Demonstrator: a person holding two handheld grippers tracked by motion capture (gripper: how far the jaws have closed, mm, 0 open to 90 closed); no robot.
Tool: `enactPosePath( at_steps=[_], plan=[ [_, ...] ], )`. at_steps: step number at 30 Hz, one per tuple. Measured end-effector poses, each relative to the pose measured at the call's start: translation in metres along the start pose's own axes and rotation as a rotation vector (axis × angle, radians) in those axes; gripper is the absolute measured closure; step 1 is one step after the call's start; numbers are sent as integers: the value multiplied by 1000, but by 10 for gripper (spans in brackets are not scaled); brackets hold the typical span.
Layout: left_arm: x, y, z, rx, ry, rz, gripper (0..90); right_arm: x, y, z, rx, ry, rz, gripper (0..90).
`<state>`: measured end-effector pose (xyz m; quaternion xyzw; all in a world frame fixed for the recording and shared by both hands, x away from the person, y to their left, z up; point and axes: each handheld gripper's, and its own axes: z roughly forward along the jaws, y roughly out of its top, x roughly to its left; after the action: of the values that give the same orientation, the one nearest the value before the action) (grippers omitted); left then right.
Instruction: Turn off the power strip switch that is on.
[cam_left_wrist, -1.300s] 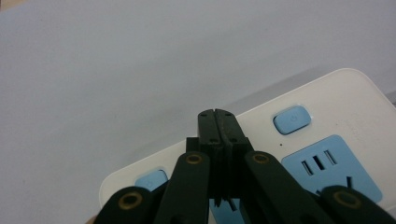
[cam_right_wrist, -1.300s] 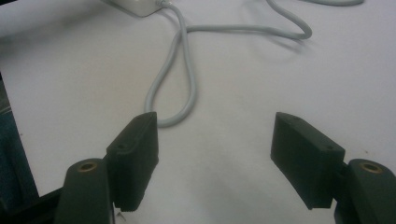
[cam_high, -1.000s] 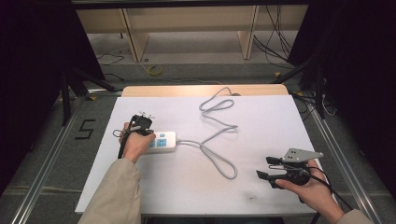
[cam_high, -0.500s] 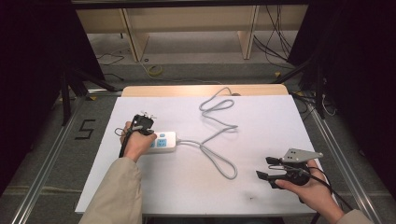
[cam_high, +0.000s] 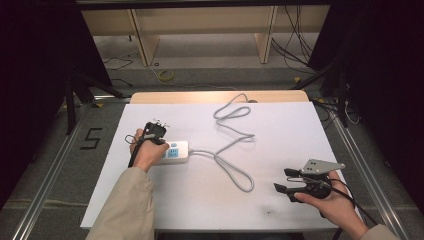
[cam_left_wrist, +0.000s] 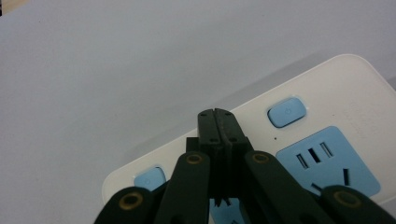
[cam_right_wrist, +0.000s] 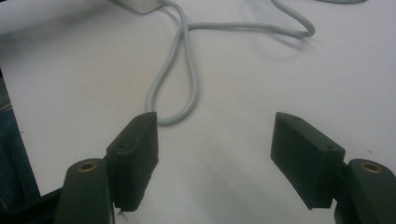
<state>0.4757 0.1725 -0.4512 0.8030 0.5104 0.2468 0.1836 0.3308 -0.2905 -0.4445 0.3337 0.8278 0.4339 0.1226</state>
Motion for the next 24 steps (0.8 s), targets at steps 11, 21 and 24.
enactPosePath(
  at_steps=[11,21,24],
  plan=[
    [1,1,0,9,-5,-3,900,0,0,0,0,1,-1,324],
    [-1,3,1,20,7,14,900,1,0,0,0,1,0,324],
    [-1,2,1,20,6,14,900,0,0,0,0,2,0,324]
  ],
)
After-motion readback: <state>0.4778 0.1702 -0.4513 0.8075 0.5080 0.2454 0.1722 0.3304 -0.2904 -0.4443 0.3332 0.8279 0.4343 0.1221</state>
